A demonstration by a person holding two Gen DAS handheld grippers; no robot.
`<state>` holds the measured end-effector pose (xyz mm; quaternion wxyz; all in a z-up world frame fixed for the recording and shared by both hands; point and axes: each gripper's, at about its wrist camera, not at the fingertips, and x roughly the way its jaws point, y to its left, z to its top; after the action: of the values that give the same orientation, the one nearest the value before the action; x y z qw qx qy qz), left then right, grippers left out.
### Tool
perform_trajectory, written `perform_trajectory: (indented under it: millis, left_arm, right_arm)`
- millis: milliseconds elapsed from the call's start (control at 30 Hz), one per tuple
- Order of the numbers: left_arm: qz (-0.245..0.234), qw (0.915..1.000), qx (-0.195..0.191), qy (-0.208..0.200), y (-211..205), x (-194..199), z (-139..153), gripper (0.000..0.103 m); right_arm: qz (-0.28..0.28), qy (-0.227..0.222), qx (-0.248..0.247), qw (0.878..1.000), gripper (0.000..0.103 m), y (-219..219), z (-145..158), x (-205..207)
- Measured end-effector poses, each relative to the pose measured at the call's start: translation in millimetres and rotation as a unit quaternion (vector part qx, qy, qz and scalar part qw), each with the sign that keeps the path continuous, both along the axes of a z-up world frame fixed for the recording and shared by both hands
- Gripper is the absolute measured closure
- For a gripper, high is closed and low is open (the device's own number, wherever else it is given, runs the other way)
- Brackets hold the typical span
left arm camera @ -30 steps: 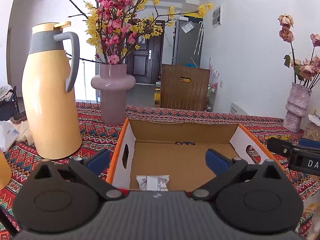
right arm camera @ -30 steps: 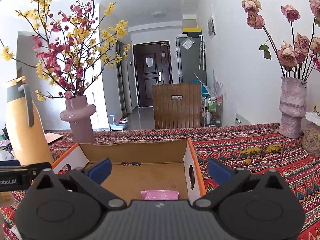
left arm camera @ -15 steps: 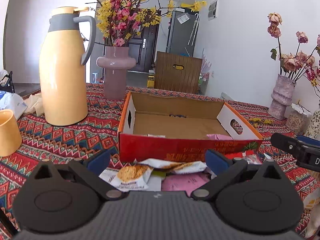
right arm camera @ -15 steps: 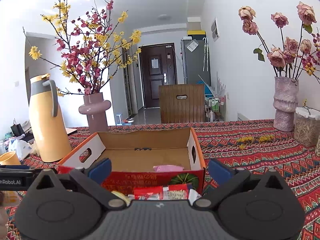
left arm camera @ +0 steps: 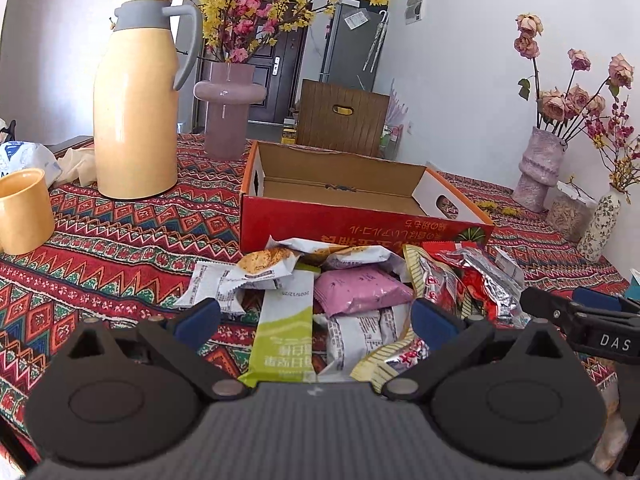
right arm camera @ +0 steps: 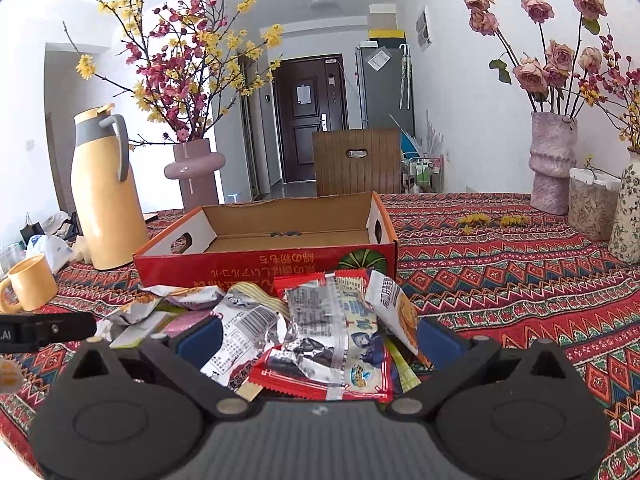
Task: Organize snacks
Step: 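Move both grippers back over the snack pile, then grasp the silver-and-red wrapped snack with the right gripper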
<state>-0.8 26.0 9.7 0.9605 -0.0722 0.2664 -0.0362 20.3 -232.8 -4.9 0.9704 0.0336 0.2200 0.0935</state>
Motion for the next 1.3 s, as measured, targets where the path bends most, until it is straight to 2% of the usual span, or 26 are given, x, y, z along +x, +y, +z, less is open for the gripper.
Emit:
perform_trajectory:
  millis: [333, 400, 533, 833, 1033, 1200, 1300]
  left_arm:
    - [-0.006, 1.0, -0.003, 0.002, -0.7, -8.2, -3.0, 0.0]
    - [-0.005, 1.0, -0.003, 0.003, -0.1, -7.7, -3.3, 0.0]
    - [-0.001, 1.0, -0.005, 0.005, 2.7, -6.6, -4.7, 0.0]
    - [0.011, 0.9999, -0.003, 0.01, 10.1, -3.5, -7.2, 0.0]
    - [0.018, 0.9997, -0.005, 0.015, 16.1, 1.0, -9.9, 0.0]
    - [0.019, 0.9996, -0.006, 0.02, 18.4, 5.0, -12.4, 0.0]
    - [0.02, 0.9995, -0.005, 0.022, 19.3, 6.2, -13.3, 0.0]
  right_arm:
    - [-0.002, 0.011, -0.004, 1.0, 0.0, -2.1, -3.5, 2.9]
    - [0.0, 0.016, -0.006, 1.0, 0.003, -2.3, -3.1, 8.2]
    - [0.012, 0.037, -0.004, 0.999, 0.019, -3.1, -3.1, 28.4]
    - [0.007, 0.082, -0.014, 0.997, 0.024, 3.9, -11.6, 79.7]
    - [0.002, 0.112, -0.005, 0.994, 0.026, 1.3, -25.9, 102.4]
    - [0.005, 0.105, 0.0, 0.994, 0.038, 1.7, -28.4, 101.1]
    - [-0.002, 0.092, -0.002, 0.996, 0.039, 1.6, -27.6, 93.5]
